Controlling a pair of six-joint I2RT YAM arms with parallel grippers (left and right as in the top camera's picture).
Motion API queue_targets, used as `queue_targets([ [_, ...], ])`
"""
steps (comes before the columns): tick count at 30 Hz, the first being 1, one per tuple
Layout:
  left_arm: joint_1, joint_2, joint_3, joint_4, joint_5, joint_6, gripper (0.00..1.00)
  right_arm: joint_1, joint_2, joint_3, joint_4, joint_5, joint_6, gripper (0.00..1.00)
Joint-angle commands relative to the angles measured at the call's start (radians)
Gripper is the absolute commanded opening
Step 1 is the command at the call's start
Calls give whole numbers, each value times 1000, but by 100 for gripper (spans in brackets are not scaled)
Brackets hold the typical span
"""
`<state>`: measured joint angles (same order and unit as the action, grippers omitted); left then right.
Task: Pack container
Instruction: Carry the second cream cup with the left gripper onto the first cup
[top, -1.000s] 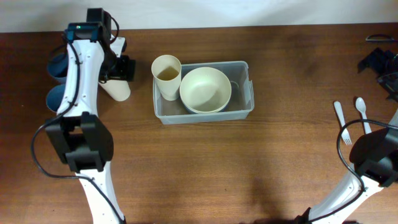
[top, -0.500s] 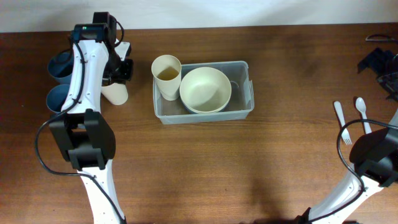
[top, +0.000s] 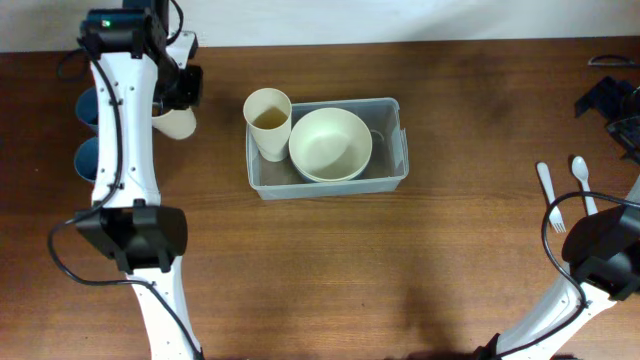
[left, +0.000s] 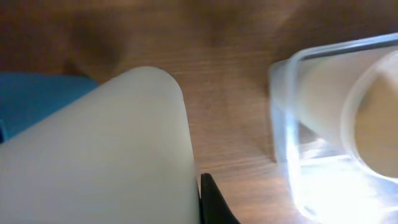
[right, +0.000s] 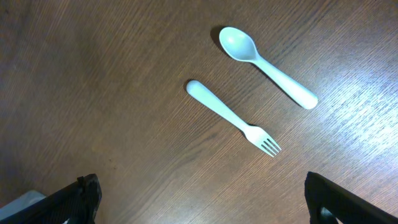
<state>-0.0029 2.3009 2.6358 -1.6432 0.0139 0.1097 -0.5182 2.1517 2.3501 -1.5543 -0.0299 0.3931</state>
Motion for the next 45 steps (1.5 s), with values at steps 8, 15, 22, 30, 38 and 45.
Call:
queue_targets([
  [8,-200,-48,317,-44,-26,-11,2,2,0,-6,2,5,9,99],
  [15,-310,-138,357,-44,-198,-57,2,2,0,-6,2,5,8,99],
  [22,-358,-190,356,-44,-180,-80,2,2,0,-6,2,5,8,99],
  [30,-364,-190,285,-45,-45,-81,2,2,0,-6,2,5,8,99],
  [38,-364,-190,175,-45,3,-95,2,2,0,-6,2,5,8,99],
  [45,-364,-190,117,-44,21,-95,2,2,0,-6,2,5,9,99],
])
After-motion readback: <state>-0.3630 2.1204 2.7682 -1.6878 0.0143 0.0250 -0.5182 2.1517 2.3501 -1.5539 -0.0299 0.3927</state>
